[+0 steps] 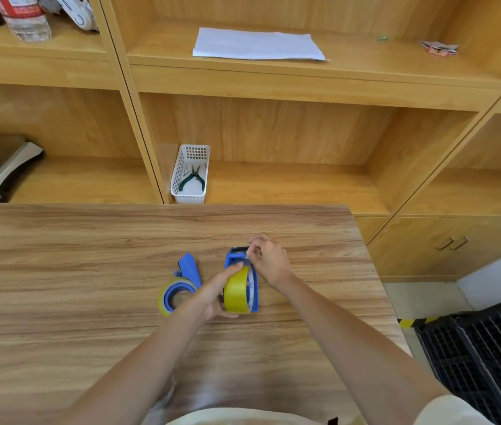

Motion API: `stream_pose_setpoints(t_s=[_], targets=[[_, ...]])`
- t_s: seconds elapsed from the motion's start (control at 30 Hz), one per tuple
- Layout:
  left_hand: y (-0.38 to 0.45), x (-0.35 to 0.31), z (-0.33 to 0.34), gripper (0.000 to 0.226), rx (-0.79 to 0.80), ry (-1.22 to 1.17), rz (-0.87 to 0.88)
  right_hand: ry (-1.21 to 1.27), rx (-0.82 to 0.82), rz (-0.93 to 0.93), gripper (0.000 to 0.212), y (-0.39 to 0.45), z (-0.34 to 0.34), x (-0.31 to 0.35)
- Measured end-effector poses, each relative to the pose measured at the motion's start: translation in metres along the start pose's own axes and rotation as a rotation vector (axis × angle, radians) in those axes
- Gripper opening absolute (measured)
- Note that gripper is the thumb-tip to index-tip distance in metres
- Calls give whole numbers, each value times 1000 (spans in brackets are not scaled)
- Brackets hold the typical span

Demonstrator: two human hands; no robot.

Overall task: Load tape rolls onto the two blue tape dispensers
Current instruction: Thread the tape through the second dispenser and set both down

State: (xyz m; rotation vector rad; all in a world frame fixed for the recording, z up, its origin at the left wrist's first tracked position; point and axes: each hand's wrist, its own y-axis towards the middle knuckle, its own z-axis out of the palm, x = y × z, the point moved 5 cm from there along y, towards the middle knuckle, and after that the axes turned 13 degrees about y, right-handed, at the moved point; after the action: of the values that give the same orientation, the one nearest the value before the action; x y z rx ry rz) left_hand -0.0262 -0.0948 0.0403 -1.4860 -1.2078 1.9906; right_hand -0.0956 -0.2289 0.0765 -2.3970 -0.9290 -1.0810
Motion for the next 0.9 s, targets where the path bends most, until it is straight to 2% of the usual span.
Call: stream_pose_setpoints(t_s=[0.27, 0.47, 0.53, 0.63, 0.7, 0.77, 0.9], targets=[[-7, 8, 1, 39, 126, 95, 118, -82, -40, 15, 13, -2, -8, -4], [-16, 16, 0, 41, 270, 210, 236, -76, -108, 76, 22, 1, -21, -7], [-17, 17, 0, 42, 272, 221, 234, -67, -122, 84, 23, 2, -22, -5], [-18, 14, 2, 57, 207, 127, 184, -71, -148, 77, 14, 1, -23, -3], [-19, 11, 2, 53, 108, 47, 137, -95, -156, 63, 13, 1, -22, -2], [-16, 8, 2, 52, 34, 78, 153, -108, -153, 54, 15, 1, -22, 0], [-22, 6, 8, 41, 65, 85, 174, -121, -145, 65, 18, 4, -24, 0]])
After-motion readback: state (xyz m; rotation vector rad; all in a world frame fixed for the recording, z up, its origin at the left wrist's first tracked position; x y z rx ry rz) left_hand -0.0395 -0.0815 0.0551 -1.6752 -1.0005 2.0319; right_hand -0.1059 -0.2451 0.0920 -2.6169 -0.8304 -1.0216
